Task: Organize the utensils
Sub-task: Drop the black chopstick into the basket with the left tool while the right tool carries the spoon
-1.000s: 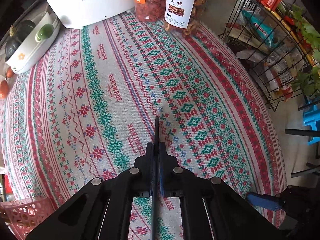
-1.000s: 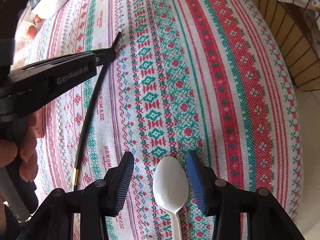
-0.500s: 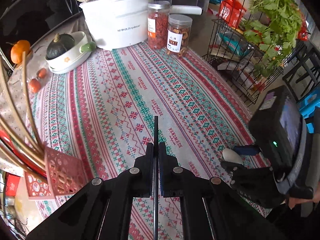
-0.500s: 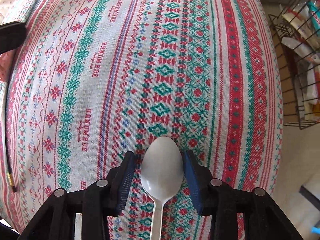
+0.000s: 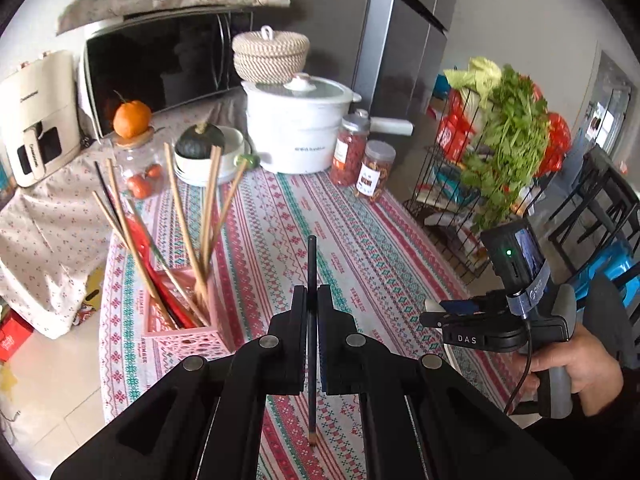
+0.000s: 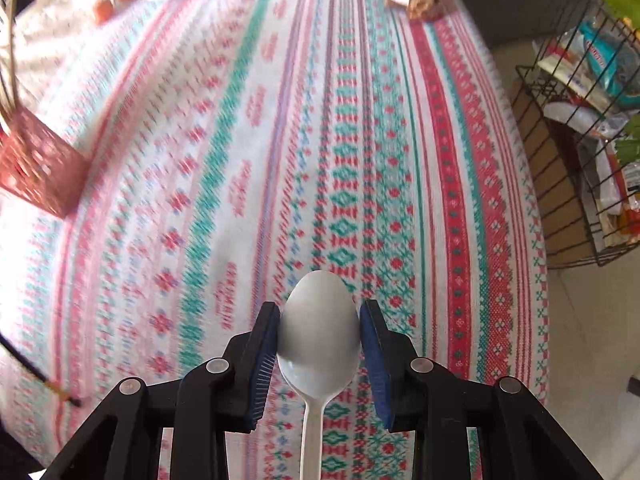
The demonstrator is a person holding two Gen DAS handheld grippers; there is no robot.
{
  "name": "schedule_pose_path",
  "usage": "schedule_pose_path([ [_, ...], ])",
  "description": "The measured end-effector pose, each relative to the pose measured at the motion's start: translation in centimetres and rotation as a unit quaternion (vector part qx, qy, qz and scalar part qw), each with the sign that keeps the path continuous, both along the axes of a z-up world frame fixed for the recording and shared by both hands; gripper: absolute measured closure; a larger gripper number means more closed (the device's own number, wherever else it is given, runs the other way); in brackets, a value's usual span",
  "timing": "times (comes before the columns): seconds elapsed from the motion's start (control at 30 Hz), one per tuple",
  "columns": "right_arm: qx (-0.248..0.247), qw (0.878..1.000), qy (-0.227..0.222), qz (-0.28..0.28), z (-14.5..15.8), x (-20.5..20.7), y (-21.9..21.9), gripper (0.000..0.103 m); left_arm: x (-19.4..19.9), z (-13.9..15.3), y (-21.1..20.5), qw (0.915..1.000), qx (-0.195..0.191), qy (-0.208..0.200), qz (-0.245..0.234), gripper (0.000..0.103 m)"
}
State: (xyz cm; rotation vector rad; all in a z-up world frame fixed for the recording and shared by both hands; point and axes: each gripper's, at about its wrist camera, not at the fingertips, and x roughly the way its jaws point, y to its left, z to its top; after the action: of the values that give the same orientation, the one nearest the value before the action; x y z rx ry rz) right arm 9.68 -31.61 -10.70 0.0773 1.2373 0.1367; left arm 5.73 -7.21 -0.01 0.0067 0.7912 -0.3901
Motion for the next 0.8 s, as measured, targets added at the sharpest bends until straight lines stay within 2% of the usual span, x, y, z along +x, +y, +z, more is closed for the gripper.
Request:
schedule_pose_path([
  [0.2, 0.053, 0.996, -0.073, -0.006, 3.7, 0.3, 0.8, 0.067, -1.1, 3.2, 4.4, 0.9960, -0.055, -0.060, 0.037, 0.099],
  [0.47, 0.085, 0.989, -0.121, -0.002, 6.3, 1.5, 2.8, 0.067, -1.5, 7.9, 9.1, 0.9833, -0.111, -0.125, 0.072, 0.099],
  [0.57, 0.093, 0.987, -0.133, -0.005, 6.8, 2.0, 3.4, 0.067, -2.0, 9.2, 10.5, 0.9774, -0.106, -0.158, 0.091, 0.099],
  [0.67, 0.101, 0.985, -0.138, -0.002, 7.1, 2.4, 4.0, 0.067, -2.3, 9.7, 11.7, 0.9741, -0.095, -0.175, 0.108, 0.099],
  [0.8, 0.106, 0.984, -0.144, -0.001, 7.4, 2.8, 4.8, 0.067, -1.2, 8.8, 12.9, 0.9754, -0.080, -0.162, 0.126, 0.099],
])
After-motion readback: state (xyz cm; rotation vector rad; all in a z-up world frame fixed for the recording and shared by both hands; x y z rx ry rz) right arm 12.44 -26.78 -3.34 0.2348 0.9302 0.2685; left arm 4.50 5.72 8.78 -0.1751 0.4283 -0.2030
